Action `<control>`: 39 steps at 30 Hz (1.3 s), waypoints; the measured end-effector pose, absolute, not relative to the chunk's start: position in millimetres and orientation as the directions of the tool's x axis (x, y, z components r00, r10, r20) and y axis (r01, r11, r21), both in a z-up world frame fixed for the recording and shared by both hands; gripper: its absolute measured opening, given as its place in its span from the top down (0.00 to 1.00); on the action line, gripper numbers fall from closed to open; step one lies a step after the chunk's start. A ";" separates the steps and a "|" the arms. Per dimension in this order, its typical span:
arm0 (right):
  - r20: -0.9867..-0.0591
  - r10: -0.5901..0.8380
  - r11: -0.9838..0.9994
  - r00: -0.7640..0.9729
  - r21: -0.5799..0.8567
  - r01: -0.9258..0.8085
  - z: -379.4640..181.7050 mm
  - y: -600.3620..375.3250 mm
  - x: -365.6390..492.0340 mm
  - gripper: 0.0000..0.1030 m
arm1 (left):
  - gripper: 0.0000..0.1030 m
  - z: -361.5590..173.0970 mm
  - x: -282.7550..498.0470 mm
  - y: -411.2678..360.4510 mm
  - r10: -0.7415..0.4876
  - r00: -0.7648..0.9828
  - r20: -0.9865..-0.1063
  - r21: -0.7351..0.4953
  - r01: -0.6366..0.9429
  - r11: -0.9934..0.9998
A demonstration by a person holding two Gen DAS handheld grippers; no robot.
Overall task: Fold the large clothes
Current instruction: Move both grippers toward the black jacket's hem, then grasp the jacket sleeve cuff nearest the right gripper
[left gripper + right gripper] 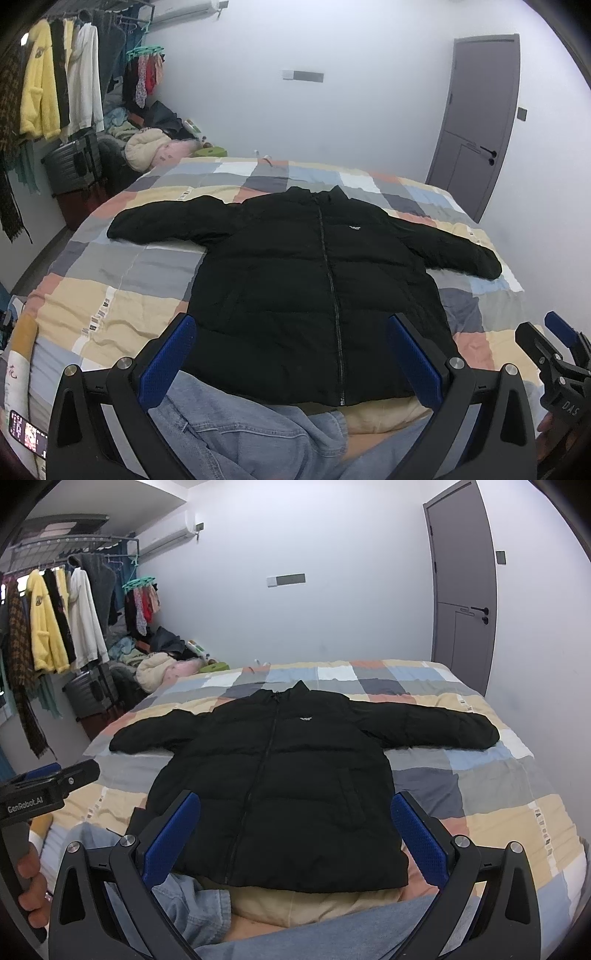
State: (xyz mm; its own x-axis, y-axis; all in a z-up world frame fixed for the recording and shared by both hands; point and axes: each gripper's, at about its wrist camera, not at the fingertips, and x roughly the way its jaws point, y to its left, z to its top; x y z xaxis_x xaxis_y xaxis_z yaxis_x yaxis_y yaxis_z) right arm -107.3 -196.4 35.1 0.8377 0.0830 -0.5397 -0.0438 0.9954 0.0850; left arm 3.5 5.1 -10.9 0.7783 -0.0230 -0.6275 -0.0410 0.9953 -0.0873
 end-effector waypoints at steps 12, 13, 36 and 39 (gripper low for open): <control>-0.539 0.084 0.996 0.838 0.083 -0.046 34.2 -194.7 -107.4 0.00 | 0.00 -12.9 2.7 1.4 -0.030 0.774 -0.632 -0.070 -0.018 0.997; -0.539 0.082 0.996 0.838 0.082 -0.044 33.9 -195.2 -107.2 0.00 | 0.00 -13.1 2.9 1.3 -0.032 0.774 -0.632 -0.070 -0.017 0.997; -0.556 0.076 0.995 0.828 0.097 -0.026 19.0 -210.0 -85.1 0.00 | 0.00 -26.3 32.8 0.3 -0.107 0.742 -0.662 -0.150 0.008 0.989; -0.558 0.068 0.995 0.827 0.096 -0.016 17.6 -213.9 -80.6 0.00 | 0.00 -26.8 43.8 0.7 -0.088 0.757 -0.647 -0.135 0.001 0.991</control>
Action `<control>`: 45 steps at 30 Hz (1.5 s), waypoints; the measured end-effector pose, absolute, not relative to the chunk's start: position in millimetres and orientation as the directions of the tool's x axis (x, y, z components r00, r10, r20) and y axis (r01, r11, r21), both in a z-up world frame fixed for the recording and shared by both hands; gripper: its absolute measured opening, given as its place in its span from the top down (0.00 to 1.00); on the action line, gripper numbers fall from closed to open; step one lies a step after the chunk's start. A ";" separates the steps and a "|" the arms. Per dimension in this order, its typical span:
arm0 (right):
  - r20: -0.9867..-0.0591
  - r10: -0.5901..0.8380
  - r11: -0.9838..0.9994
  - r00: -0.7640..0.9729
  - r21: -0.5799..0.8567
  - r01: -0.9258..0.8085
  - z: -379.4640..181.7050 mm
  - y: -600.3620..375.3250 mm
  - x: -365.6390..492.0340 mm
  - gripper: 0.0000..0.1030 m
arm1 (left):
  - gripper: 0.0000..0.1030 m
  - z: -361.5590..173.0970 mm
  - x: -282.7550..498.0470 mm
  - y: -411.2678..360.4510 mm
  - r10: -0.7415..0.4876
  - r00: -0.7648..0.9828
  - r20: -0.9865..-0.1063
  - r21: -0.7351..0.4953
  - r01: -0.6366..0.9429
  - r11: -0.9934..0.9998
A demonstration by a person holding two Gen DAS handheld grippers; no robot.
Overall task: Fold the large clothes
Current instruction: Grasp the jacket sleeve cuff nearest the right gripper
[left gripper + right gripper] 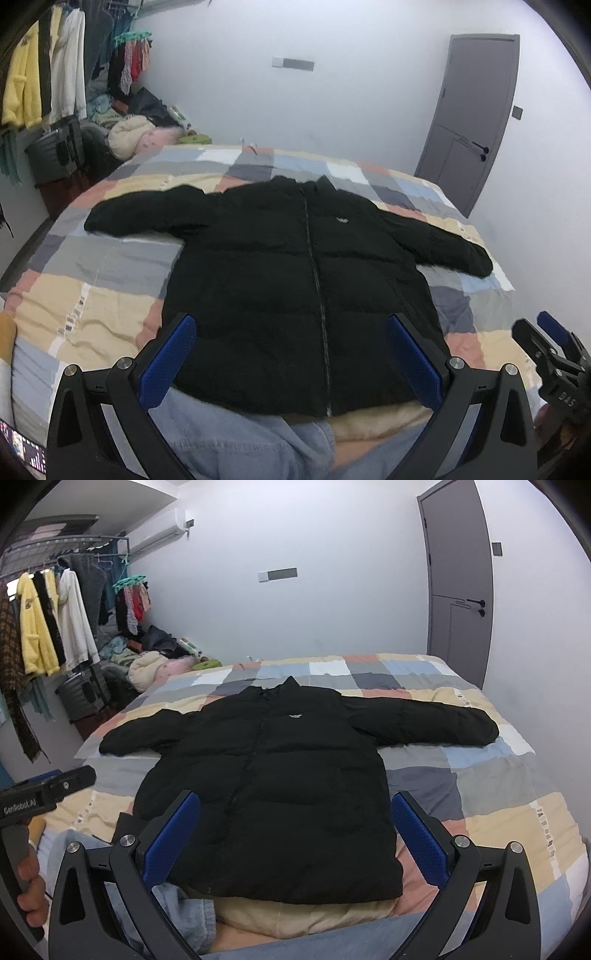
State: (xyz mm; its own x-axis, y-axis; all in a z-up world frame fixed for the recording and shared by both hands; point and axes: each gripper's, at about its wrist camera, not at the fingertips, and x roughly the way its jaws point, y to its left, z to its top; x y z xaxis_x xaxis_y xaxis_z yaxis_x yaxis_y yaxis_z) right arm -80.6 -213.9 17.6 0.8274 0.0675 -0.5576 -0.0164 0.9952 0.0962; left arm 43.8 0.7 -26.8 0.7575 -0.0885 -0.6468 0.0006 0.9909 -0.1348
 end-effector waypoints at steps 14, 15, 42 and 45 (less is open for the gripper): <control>-0.575 -0.014 0.992 0.818 0.092 0.082 -3.7 -267.6 -37.8 0.00 | 0.00 -91.4 132.1 2.7 -0.097 0.801 -0.590 -0.091 0.054 0.994; -0.578 -0.026 0.992 0.816 0.087 0.093 -6.6 -274.7 -32.6 0.00 | 0.00 -97.5 137.8 6.5 -0.100 0.794 -0.600 -0.101 0.049 0.994; -0.686 -0.103 0.970 0.721 0.093 0.227 -105.0 -445.7 104.1 0.00 | 0.00 -164.0 227.8 5.3 -0.089 0.727 -0.680 -0.172 -0.041 0.984; -0.697 -0.108 0.965 0.709 0.097 0.242 -120.4 -463.3 120.4 0.00 | 0.00 -170.2 237.6 -1.8 -0.085 0.718 -0.691 -0.174 -0.050 0.984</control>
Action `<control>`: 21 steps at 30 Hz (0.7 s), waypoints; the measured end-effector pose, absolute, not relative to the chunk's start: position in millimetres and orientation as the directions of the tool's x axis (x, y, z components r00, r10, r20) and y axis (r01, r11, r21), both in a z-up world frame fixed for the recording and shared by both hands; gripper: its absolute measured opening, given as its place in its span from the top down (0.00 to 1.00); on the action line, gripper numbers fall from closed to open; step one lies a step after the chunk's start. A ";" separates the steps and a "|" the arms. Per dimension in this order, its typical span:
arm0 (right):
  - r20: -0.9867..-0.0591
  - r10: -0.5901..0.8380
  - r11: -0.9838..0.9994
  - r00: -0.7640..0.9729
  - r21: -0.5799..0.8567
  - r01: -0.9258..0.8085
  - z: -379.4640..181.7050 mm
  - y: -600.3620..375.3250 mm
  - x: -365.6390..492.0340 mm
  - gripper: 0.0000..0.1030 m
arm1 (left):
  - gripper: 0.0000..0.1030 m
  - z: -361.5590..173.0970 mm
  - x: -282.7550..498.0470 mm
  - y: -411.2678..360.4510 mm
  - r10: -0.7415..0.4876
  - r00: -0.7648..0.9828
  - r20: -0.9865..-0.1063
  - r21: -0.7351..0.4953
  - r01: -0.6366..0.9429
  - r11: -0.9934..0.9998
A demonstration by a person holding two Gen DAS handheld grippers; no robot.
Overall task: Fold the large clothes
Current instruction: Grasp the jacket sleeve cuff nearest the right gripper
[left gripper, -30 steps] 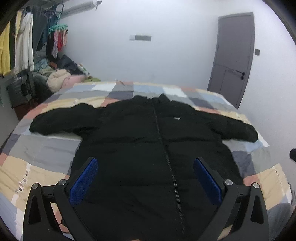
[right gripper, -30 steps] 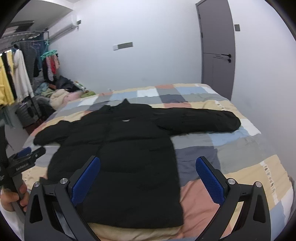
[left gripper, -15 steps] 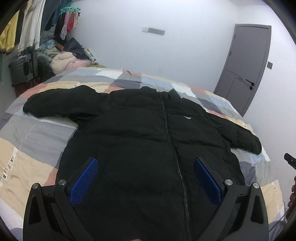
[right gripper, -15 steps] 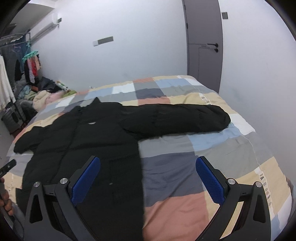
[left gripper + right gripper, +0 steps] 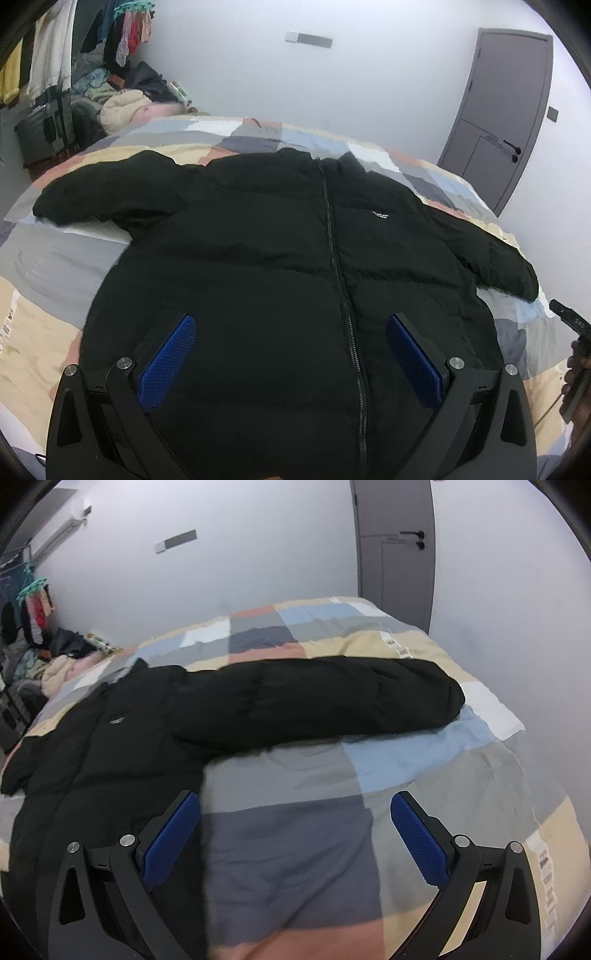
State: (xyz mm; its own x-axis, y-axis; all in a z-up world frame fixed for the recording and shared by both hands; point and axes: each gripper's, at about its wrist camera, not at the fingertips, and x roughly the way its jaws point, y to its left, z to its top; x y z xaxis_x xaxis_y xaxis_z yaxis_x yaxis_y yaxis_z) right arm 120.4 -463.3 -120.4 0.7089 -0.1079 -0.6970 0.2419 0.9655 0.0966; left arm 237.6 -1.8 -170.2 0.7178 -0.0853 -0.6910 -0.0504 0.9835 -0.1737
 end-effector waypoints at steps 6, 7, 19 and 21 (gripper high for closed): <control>-0.705 -0.127 0.954 0.698 0.107 0.282 -149.9 -503.9 155.0 0.00 | 0.00 -178.1 256.0 -16.8 -0.059 0.709 -0.703 -0.158 -0.075 0.985; -0.705 -0.129 0.951 0.697 0.111 0.288 -153.4 -510.0 159.9 0.00 | 0.00 -178.9 259.4 -19.7 -0.058 0.705 -0.706 -0.157 -0.077 0.985; -0.682 -0.139 0.885 0.718 0.239 0.399 -194.3 -600.5 210.1 0.00 | 0.00 -185.5 283.5 -33.2 -0.034 0.682 -0.731 -0.143 -0.104 0.984; -0.684 -0.146 0.853 0.714 0.279 0.442 -201.2 -621.8 214.5 0.00 | 0.00 -187.3 284.6 -31.7 -0.033 0.680 -0.733 -0.141 -0.105 0.984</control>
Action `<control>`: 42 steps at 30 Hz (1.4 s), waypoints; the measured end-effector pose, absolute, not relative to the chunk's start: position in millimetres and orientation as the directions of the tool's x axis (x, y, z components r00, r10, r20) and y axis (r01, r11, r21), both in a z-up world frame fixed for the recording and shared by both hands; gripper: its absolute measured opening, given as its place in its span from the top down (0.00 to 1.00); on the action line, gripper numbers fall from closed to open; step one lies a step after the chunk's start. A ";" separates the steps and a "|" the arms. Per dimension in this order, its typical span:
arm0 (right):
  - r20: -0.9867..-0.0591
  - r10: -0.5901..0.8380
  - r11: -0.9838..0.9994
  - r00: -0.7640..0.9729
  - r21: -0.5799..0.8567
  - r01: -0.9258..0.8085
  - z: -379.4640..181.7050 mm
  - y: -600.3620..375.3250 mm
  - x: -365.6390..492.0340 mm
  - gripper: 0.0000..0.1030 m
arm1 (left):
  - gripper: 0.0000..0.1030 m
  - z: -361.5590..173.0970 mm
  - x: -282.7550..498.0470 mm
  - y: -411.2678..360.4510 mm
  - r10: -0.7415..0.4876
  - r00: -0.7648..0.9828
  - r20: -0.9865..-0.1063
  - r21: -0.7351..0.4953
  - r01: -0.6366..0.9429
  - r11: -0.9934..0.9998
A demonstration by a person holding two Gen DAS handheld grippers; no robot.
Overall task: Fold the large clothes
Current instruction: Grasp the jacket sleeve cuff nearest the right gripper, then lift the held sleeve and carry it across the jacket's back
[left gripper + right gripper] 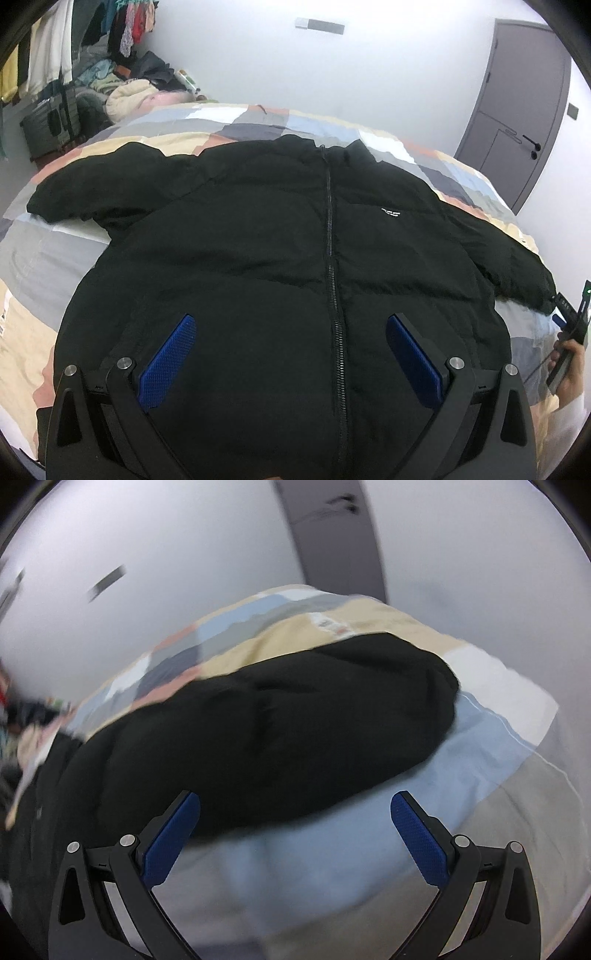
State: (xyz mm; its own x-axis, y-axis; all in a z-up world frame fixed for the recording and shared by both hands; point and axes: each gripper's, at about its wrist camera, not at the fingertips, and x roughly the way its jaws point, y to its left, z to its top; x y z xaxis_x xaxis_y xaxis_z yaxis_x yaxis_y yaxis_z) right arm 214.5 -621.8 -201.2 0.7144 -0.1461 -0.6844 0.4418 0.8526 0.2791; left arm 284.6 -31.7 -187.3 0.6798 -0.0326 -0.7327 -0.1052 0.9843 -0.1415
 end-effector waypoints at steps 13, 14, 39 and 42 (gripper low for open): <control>-0.575 0.021 0.620 0.818 0.650 0.440 -233.6 -700.5 245.5 0.00 | 0.00 -192.5 291.3 -29.3 -0.013 0.680 -0.733 -0.105 -0.094 0.990; -0.552 0.027 0.597 0.833 0.678 0.430 -233.2 -704.6 245.4 0.00 | 0.00 -192.3 291.9 -29.0 -0.009 0.682 -0.731 -0.099 -0.094 0.991; -0.405 -0.113 0.706 0.907 0.610 0.360 -62.5 -681.8 207.8 0.98 | 0.00 -157.4 257.8 -11.4 -0.032 0.762 -0.647 -0.031 0.015 0.999; -0.374 -0.127 0.751 0.919 0.569 0.336 -18.6 -651.8 199.2 0.98 | 0.00 -151.6 246.3 -3.8 -0.039 0.773 -0.633 -0.029 0.027 0.999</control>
State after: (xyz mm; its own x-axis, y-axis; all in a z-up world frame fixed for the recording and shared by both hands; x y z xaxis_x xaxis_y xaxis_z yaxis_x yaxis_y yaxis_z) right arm 199.2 -651.8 -18.6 0.9187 -0.1272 -0.3740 0.3355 0.7510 0.5687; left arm 246.3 -3.8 -151.6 0.7733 -0.0395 -0.6328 0.0270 0.9992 -0.0293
